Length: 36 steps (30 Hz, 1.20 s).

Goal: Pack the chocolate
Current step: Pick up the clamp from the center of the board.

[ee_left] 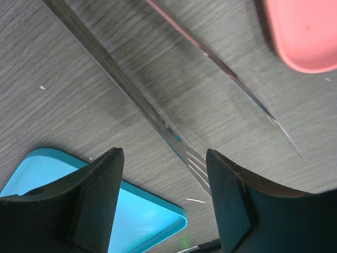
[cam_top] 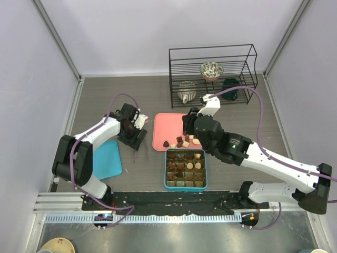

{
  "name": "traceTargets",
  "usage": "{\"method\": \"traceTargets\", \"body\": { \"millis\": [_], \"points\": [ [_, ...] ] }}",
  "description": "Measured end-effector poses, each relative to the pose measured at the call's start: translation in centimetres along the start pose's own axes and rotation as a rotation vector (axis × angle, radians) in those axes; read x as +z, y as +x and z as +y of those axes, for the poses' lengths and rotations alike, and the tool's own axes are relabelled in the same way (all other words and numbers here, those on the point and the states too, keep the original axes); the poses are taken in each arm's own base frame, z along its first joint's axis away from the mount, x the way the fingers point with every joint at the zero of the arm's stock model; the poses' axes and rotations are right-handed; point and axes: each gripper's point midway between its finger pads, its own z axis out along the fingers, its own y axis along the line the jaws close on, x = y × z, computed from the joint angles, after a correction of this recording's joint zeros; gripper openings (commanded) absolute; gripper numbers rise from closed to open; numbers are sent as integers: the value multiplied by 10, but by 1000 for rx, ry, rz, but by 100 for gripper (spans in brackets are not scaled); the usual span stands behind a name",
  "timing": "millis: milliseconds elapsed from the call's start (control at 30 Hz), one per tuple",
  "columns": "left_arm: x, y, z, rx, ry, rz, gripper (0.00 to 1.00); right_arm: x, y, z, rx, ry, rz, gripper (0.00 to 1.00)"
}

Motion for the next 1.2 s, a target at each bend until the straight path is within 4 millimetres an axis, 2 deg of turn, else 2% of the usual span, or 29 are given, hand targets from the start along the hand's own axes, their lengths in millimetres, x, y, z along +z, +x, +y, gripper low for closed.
{"method": "traceTargets", "body": {
  "millis": [167,200,367,400,600,700,833,1033,1133,1200],
  "points": [
    [5,-2,2,27,-45,1,61,-4,-6,0,1,-8,-11,33],
    [7,-2,1,31,-49,3,56,-4,-6,0,-2,-9,-11,33],
    [20,0,1,32,-55,36,42,-4,-5,0,-24,-12,-8,33],
    [22,1,1,31,-55,44,33,-4,-6,0,-28,-15,-7,33],
    [24,3,5,21,-82,49,4,-6,-9,5,-36,-39,-4,32],
    [19,7,9,23,-112,41,0,-6,-13,9,-32,-54,-5,31],
    [7,10,12,31,-145,14,0,-5,-14,15,-39,-71,-1,31],
    [-24,-3,17,45,-193,-87,0,-1,-4,20,-76,-88,31,31],
    [-51,-18,20,45,-230,-169,0,-1,-1,22,-91,-104,42,31],
    [-79,-34,24,43,-267,-254,0,-1,-1,26,-91,-123,45,31]
  ]
}}
